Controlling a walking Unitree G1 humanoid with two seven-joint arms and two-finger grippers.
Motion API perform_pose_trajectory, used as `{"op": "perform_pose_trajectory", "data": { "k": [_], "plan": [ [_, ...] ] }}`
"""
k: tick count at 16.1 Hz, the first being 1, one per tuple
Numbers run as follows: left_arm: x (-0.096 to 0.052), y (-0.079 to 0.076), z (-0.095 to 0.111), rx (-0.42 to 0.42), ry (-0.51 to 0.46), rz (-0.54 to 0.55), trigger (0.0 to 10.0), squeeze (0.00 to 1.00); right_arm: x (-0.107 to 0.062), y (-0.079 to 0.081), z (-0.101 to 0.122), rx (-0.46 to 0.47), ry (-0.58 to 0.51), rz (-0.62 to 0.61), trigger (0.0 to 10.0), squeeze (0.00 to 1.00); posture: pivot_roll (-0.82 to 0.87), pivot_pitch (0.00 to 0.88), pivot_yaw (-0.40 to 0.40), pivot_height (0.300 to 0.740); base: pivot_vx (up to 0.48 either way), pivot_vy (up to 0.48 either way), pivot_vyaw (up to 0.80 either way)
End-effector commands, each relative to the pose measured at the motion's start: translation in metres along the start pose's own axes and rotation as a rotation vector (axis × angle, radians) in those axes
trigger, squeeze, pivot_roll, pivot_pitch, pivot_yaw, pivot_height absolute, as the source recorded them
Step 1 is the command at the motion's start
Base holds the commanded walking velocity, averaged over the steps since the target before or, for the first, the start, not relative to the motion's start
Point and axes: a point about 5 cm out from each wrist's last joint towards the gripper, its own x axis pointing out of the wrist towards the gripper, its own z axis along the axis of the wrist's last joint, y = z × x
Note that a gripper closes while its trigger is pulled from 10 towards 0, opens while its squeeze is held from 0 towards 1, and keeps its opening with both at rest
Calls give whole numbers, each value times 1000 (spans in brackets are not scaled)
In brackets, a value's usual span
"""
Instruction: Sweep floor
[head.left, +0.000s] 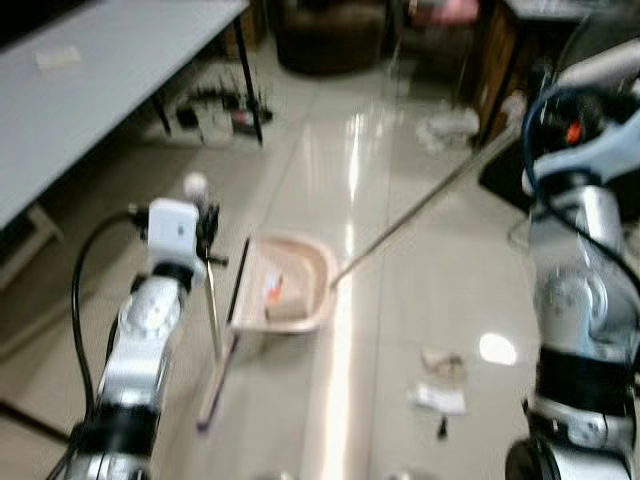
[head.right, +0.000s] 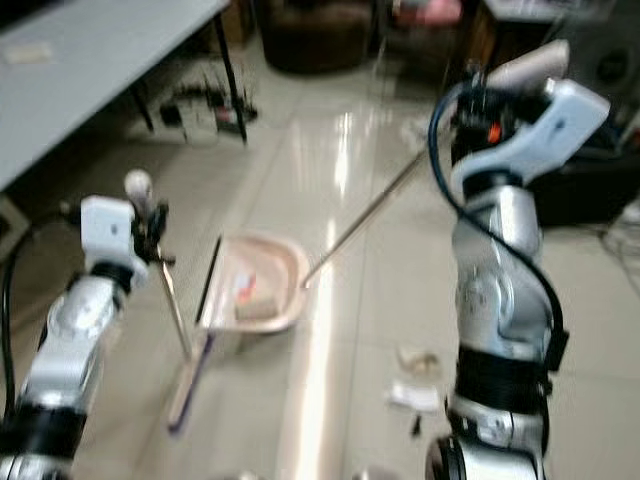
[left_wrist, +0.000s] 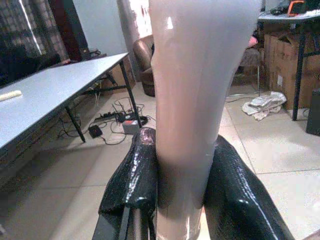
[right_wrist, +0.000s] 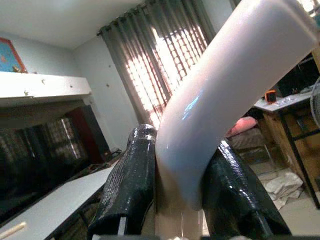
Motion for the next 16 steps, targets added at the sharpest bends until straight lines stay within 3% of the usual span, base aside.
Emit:
{"op": "perform_pose_trajectory", "data": {
  "k": [1,16],
  "plan": [
    [5,-3,11,13,-45,-14,10000,0,1,-1,17,-4,-74,-6,10000,0,-10,25,74,740,405,0,0],
    [4,-3,11,13,-49,-16,10000,0,4,0,17,-4,-78,-1,10000,0,-8,30,69,740,408,0,0]
  ]
}}
